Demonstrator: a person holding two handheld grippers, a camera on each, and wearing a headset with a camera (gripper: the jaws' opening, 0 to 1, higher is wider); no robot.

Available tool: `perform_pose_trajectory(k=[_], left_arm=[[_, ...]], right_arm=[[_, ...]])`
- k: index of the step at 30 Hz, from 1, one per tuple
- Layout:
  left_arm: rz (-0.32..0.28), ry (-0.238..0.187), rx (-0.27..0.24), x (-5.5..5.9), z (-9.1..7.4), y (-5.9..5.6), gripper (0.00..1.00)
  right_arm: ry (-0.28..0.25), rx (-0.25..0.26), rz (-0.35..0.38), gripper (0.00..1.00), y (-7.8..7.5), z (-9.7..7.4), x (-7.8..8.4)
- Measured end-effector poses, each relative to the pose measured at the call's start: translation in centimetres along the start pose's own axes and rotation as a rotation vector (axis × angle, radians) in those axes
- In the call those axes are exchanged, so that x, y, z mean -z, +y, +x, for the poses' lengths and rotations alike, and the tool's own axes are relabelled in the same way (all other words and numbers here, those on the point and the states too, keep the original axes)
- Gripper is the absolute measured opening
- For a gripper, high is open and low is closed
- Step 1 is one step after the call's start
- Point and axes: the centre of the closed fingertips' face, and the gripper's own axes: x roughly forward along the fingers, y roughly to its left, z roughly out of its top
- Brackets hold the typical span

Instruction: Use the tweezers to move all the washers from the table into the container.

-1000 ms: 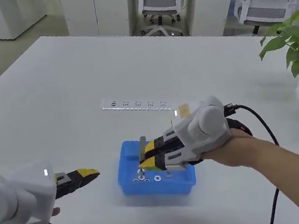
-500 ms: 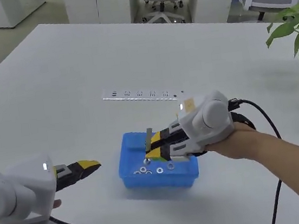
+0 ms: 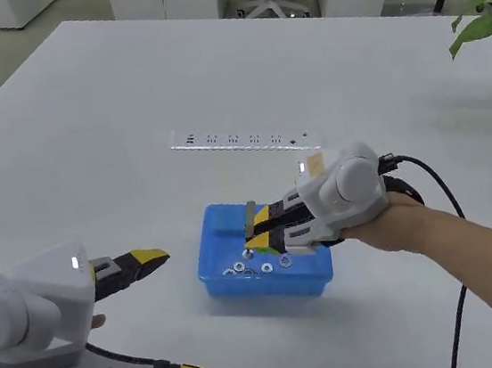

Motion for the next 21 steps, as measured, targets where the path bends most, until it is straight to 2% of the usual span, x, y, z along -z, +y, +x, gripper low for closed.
perform_pose_trajectory(k=[11,21], left_arm=[[0.001,0.004,0.001,0.0,0.3,0.2,0.97],[-0.001,0.000,-0.008,0.0,0.0,0.9,0.93]], right_arm=[[0.025,-0.007,-0.007,0.09,-0.1,0.5,1.1],[0.045,-0.015,-0.024,0.09,0.1,1.1,1.8]])
